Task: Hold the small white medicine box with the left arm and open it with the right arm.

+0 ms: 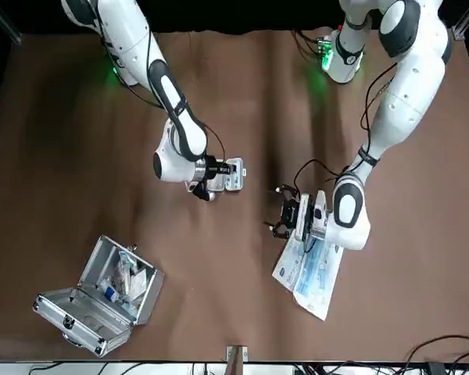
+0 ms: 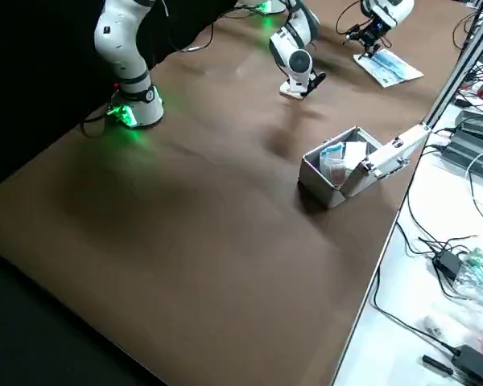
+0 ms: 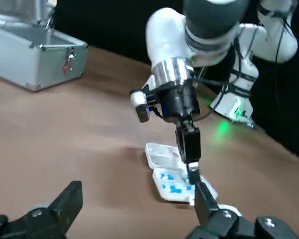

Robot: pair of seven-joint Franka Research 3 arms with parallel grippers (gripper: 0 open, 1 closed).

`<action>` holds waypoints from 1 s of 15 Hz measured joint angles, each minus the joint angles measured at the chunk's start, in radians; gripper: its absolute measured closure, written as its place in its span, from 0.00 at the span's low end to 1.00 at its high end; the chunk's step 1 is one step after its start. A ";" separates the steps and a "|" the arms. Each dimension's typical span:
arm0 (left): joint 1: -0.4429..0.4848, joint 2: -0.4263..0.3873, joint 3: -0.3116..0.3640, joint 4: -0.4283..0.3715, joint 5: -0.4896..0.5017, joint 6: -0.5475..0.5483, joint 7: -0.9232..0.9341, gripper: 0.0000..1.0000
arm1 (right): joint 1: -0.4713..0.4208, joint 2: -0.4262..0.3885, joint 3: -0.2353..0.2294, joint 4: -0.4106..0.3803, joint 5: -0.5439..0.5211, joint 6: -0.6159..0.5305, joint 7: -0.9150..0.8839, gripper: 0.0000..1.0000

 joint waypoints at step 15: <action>0.112 -0.302 0.059 -0.003 0.293 -0.137 -0.848 0.00 | 0.021 0.007 -0.001 0.001 0.000 0.044 -0.001 0.99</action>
